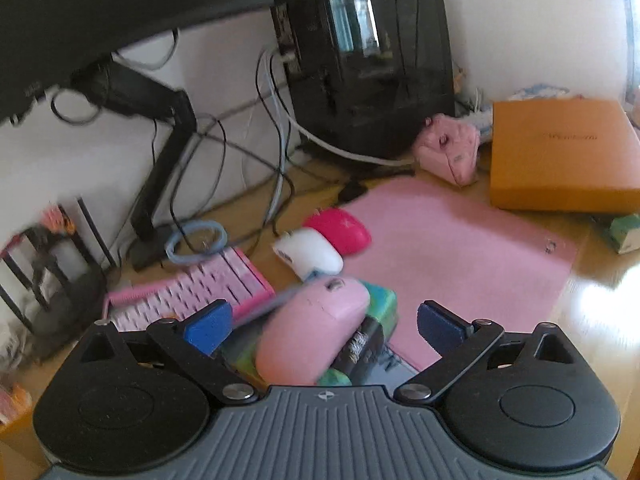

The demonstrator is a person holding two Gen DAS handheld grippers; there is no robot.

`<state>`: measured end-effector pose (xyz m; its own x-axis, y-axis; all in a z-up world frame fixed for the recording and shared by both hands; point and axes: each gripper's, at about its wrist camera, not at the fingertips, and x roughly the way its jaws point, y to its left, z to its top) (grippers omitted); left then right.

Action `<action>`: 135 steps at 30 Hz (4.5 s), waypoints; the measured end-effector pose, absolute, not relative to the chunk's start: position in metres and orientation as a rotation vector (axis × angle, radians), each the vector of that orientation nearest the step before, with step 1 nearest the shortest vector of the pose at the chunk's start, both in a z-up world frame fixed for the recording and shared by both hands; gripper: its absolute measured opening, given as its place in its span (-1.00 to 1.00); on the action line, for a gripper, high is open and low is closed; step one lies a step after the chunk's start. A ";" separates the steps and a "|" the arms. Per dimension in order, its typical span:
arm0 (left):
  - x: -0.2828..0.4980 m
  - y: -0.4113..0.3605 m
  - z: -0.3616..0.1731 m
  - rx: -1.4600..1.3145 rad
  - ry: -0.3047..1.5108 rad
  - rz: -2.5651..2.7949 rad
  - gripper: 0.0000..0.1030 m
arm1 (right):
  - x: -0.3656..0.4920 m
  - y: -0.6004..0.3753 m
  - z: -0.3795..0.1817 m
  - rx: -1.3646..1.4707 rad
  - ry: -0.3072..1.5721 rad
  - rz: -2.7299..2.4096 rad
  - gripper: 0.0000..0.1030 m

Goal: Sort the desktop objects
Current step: 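Move the left tool toward the pink mouse on the patterned pad, then close the left gripper on the pink mouse, then lift the pink mouse with the left gripper and carry it toward the box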

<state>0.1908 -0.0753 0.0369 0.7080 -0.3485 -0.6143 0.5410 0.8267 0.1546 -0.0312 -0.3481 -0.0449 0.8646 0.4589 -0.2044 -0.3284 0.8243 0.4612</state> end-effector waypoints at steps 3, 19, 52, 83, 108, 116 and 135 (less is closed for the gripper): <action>0.197 -0.078 0.043 0.390 0.628 -0.550 1.00 | -0.028 -0.351 -0.047 0.460 0.329 0.426 1.00; 0.248 -0.097 -0.003 0.565 0.797 -0.625 1.00 | -0.019 -0.346 -0.054 0.514 0.379 0.461 1.00; 0.268 -0.088 -0.019 0.482 0.918 -0.710 0.19 | -0.014 -0.346 -0.060 0.527 0.413 0.458 1.00; 0.266 -0.082 -0.020 0.492 0.899 -0.537 0.26 | -0.017 -0.349 -0.061 0.520 0.418 0.419 1.00; 0.207 -0.043 0.029 0.316 0.668 -0.591 0.19 | -0.010 -0.353 -0.068 0.541 0.459 0.376 1.00; 0.156 -0.007 0.061 0.185 0.502 -0.544 0.19 | -0.012 -0.351 -0.065 0.531 0.452 0.389 1.00; 0.129 0.079 0.062 0.138 0.571 -0.234 0.19 | -0.007 -0.333 -0.064 0.510 0.469 0.455 1.00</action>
